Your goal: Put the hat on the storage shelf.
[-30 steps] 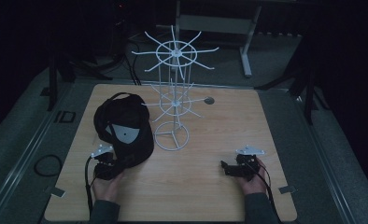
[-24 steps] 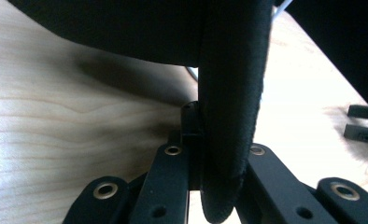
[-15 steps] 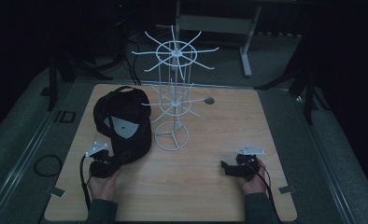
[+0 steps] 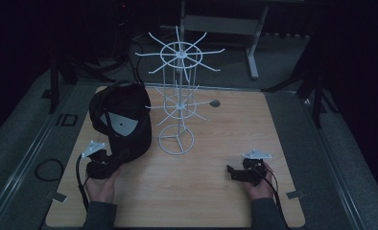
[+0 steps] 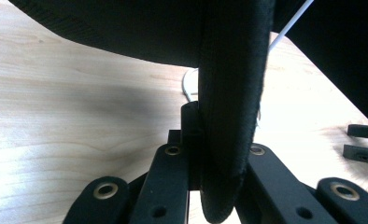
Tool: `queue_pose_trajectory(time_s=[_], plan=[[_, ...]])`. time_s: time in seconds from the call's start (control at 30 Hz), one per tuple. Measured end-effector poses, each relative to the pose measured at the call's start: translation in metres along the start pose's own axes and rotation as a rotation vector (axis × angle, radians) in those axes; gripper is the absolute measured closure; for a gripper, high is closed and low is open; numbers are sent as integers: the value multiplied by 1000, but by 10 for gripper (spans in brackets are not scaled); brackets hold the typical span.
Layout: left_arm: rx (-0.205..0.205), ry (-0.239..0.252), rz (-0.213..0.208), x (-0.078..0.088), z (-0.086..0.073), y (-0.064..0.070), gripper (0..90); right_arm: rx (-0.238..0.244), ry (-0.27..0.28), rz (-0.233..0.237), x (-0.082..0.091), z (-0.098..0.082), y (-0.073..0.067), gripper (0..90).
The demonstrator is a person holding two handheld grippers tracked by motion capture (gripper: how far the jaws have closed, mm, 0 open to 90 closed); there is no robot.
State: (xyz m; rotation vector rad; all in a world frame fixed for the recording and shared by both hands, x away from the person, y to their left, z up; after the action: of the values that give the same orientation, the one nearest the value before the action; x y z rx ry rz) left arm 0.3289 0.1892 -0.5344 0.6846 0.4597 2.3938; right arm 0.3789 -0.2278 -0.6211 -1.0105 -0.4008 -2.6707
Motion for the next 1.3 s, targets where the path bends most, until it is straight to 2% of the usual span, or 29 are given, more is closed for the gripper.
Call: queue_pose_trajectory(time_s=[1.3], plan=[[-122,40,27,22,37,15,866,1,2,-1,0,0,0,130]])
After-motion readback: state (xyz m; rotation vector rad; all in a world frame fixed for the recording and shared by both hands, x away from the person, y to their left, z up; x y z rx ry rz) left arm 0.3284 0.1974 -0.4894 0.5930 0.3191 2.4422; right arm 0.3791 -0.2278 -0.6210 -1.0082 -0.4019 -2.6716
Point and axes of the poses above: each handheld gripper's, and its own axes: x roughly backward along the jaws, z roughly out of its top, y roughly to its right, the point moved 8 cm from there along -x, roughly forward along the jaws, and after that the axes turned 13 degrees about -z, right-handed, at the moved point
